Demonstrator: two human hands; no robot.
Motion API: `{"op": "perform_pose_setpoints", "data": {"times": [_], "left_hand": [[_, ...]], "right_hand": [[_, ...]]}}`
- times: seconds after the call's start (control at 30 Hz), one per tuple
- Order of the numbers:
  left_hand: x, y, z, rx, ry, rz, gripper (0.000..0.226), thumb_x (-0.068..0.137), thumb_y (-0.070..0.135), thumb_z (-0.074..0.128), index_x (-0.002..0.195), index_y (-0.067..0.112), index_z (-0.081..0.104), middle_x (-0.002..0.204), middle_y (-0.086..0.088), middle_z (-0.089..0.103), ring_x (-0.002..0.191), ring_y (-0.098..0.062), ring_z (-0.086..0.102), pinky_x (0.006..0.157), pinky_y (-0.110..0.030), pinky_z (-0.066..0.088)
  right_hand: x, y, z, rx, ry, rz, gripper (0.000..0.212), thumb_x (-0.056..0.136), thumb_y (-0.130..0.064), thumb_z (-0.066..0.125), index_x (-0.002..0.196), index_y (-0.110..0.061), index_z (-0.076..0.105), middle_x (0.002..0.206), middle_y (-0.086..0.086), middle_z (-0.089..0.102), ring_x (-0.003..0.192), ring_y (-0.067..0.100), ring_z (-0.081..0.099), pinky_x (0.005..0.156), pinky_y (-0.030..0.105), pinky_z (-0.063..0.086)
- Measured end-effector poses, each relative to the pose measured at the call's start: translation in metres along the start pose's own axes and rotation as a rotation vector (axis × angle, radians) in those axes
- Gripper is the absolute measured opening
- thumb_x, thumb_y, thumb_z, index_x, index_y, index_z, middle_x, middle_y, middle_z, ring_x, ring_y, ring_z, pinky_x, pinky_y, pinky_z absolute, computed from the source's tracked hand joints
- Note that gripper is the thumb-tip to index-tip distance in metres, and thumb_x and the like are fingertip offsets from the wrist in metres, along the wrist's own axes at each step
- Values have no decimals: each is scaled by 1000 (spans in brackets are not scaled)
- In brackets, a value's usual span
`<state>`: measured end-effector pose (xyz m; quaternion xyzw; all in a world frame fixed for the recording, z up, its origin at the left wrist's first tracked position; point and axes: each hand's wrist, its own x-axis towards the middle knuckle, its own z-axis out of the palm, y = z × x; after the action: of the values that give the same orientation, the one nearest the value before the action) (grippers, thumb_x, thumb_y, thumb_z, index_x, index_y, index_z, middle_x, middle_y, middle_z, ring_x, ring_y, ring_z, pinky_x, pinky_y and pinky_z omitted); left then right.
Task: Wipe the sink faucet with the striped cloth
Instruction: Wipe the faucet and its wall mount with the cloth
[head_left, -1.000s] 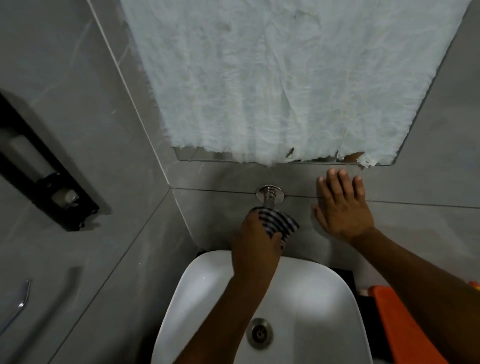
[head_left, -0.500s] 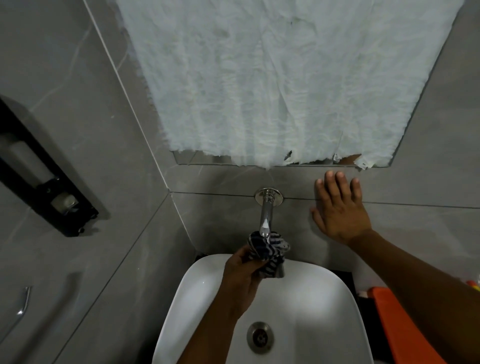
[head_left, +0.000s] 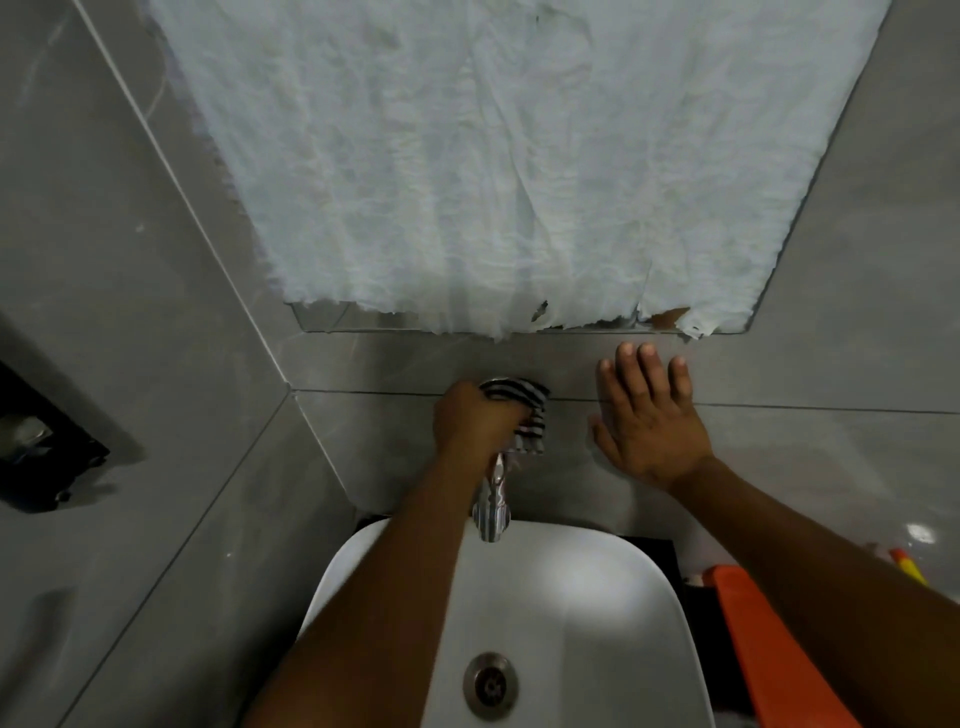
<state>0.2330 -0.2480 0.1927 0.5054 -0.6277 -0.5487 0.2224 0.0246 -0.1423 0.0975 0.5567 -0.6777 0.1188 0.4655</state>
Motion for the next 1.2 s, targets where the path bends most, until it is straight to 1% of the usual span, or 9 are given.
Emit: {"op": "perform_pose_setpoints", "data": {"times": [0.13, 0.27, 0.4, 0.5, 0.67, 0.9, 1.0, 1.1, 1.2], "left_hand": [[10, -23, -21, -611, -427, -414, 40, 76, 22, 73, 108, -3, 70, 97, -18, 77, 83, -30, 74, 75, -40, 59], [11, -30, -21, -647, -499, -366, 30, 76, 25, 71, 94, 1, 77, 87, -13, 79, 72, -23, 74, 71, -33, 57], [-8, -29, -19, -226, -223, -95, 38, 75, 19, 82, 104, -3, 71, 91, -16, 80, 70, -22, 76, 61, -30, 62], [-41, -46, -9, 76, 15, 102, 56, 73, 28, 83, 116, 4, 57, 108, -10, 72, 95, -26, 72, 86, -45, 60], [-77, -72, -6, 231, 154, 268, 56, 77, 33, 80, 121, 17, 49, 121, -3, 67, 111, -24, 65, 103, -53, 48], [-88, -108, -19, -180, -23, 34, 57, 68, 17, 89, 116, 13, 59, 110, -4, 71, 102, -21, 70, 81, -36, 63], [-88, -107, -19, -247, -165, 41, 31, 75, 9, 83, 102, 22, 75, 99, -11, 79, 93, -25, 76, 73, -29, 62], [-91, -107, -20, -257, -203, -2, 36, 77, 4, 80, 111, 10, 72, 110, -20, 75, 103, -32, 73, 93, -48, 58], [-96, -114, -18, -265, -230, -73, 42, 75, 0, 80, 115, 2, 69, 116, -22, 73, 110, -37, 69, 102, -54, 52]], "right_hand": [[0, 1, 1, -3, -32, 9, 90, 90, -52, 46, 158, -11, 2, 167, 10, -21, 155, 28, -20, 124, 51, -9], [3, 0, -2, -20, -49, 32, 84, 88, -50, 51, 155, -8, 21, 165, 17, 5, 154, 27, -22, 123, 51, -8], [2, -1, -1, -33, -30, 35, 86, 85, -49, 56, 153, -6, 25, 162, 20, 12, 155, 28, -21, 123, 50, -10], [0, -1, 0, -28, -26, 24, 91, 87, -50, 54, 156, -8, 13, 167, 13, -18, 154, 28, -22, 123, 51, -10], [-2, 0, 3, -17, -57, 16, 94, 90, -52, 48, 160, -11, 0, 166, 11, -23, 154, 29, -23, 123, 51, -14], [-2, -4, 2, 47, -112, 47, 94, 89, -50, 49, 159, -11, -1, 165, 10, -27, 153, 28, -27, 122, 51, -18], [2, -12, -15, 131, -179, 110, 93, 88, -43, 59, 156, -6, 8, 167, 16, -18, 153, 31, -26, 121, 57, -9], [13, -36, -49, 233, -328, 265, 91, 87, -47, 62, 155, -4, 20, 165, 26, 12, 153, 42, 0, 120, 66, 13], [6, -71, -90, 768, -611, 477, 92, 83, -77, 46, 153, -19, 30, 163, 13, 26, 149, 33, 29, 117, 45, 32]]}}
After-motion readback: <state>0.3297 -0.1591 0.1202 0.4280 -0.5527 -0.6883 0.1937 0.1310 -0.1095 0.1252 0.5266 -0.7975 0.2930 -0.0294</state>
